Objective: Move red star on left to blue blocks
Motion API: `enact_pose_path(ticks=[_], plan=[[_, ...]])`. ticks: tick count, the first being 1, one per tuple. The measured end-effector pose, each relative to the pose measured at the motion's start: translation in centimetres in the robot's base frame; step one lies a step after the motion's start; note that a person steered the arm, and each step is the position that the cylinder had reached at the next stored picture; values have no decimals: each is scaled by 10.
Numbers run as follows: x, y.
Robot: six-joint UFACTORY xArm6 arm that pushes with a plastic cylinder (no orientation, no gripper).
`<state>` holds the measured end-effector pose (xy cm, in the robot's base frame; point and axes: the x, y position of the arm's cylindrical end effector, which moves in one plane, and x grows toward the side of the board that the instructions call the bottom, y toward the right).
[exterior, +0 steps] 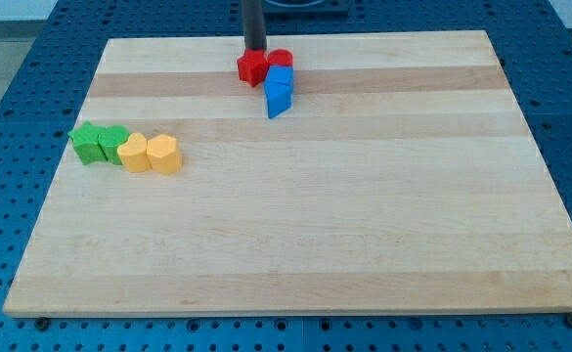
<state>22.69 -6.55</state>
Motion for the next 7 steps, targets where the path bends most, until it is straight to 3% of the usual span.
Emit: enact_pose_path(ticks=[2, 7], plan=[[32, -8], [35, -10]])
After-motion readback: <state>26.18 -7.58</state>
